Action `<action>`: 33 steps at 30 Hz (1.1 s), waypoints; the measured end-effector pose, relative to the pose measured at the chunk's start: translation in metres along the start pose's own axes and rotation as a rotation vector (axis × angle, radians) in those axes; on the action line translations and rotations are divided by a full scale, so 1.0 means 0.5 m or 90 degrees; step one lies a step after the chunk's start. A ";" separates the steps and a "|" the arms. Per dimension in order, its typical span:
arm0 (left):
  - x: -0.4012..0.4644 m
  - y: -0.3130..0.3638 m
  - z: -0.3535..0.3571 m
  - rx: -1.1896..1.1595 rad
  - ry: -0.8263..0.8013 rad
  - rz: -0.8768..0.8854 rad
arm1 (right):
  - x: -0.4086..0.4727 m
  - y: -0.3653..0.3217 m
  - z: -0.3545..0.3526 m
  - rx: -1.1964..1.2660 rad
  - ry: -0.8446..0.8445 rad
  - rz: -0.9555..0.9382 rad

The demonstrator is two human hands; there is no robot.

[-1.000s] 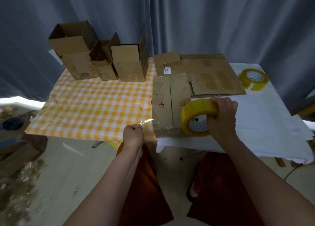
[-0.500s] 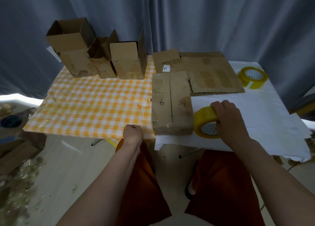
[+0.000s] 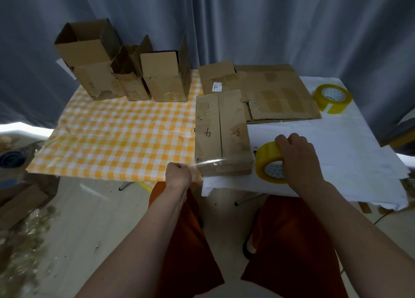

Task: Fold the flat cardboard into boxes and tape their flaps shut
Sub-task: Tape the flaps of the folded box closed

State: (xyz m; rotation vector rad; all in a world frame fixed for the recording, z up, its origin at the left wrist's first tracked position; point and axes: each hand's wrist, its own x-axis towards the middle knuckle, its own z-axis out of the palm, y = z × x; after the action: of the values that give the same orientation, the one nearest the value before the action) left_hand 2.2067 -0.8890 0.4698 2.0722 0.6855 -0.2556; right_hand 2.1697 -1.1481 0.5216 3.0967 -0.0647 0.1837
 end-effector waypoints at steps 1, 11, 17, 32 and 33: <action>0.002 -0.002 0.001 0.000 0.000 -0.006 | 0.000 0.000 0.004 -0.008 -0.007 0.002; 0.007 -0.003 0.051 -0.044 -0.045 -0.051 | -0.003 0.014 0.048 -0.017 -0.066 0.027; 0.015 0.005 0.066 -0.115 -0.068 -0.099 | 0.003 0.013 0.073 -0.009 -0.090 0.042; -0.045 0.066 0.064 0.041 0.201 0.388 | -0.006 -0.001 0.084 0.274 -0.138 0.087; -0.034 0.074 0.058 0.078 0.208 0.401 | -0.003 -0.014 0.086 0.296 -0.150 0.078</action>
State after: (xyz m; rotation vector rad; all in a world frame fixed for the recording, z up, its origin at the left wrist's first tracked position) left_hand 2.2156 -0.9352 0.4867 2.3567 0.1745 0.4147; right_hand 2.1733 -1.1427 0.4786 3.5642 -0.2532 -0.1949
